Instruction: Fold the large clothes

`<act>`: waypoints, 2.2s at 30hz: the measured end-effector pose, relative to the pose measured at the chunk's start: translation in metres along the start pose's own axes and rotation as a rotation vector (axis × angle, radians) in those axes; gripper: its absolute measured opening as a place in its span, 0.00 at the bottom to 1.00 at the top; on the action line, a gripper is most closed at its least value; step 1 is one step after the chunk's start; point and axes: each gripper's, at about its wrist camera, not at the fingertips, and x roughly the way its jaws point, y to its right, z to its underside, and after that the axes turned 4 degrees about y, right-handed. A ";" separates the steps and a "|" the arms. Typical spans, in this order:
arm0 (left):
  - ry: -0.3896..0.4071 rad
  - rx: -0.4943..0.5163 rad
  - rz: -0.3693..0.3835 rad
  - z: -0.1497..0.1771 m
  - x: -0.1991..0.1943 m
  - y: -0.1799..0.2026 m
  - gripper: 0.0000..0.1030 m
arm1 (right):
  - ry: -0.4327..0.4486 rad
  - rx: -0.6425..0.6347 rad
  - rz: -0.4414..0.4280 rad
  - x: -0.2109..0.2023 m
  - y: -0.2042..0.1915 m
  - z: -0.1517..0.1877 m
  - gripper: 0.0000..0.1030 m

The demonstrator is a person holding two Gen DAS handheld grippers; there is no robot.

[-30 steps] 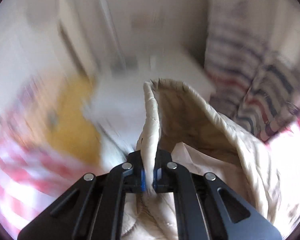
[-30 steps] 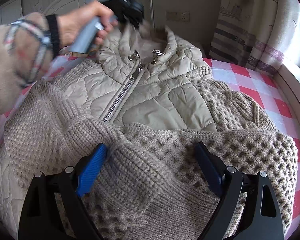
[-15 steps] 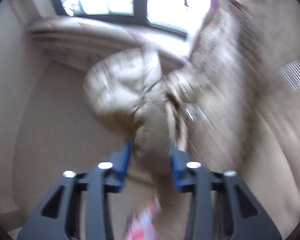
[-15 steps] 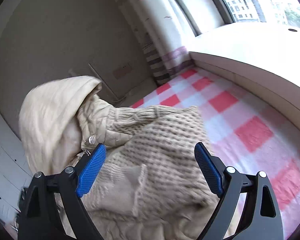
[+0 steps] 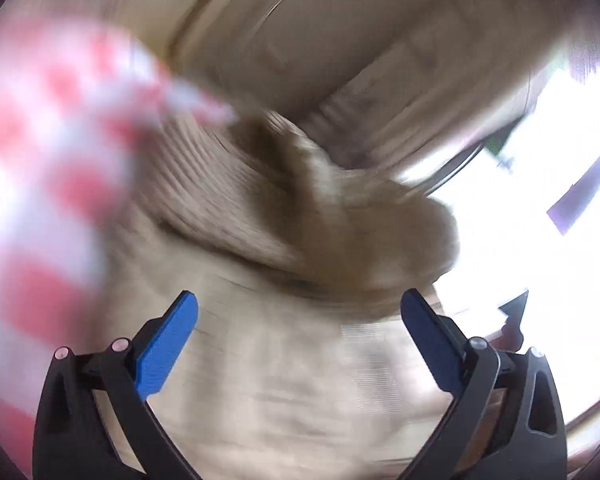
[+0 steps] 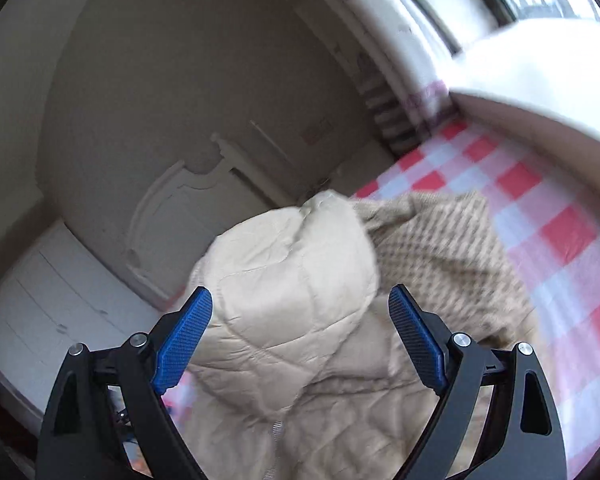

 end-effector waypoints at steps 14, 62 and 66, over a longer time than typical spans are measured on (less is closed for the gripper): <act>0.020 0.111 -0.142 -0.046 0.079 0.070 0.97 | -0.350 -0.495 -0.105 0.035 -0.117 0.094 0.61; -0.015 0.252 -0.274 -0.014 0.069 -0.005 0.78 | -0.114 -0.056 0.018 0.049 0.009 0.035 0.71; 0.088 0.426 -0.331 -0.004 0.069 0.045 0.85 | -0.188 0.147 -0.004 0.092 0.050 0.020 0.71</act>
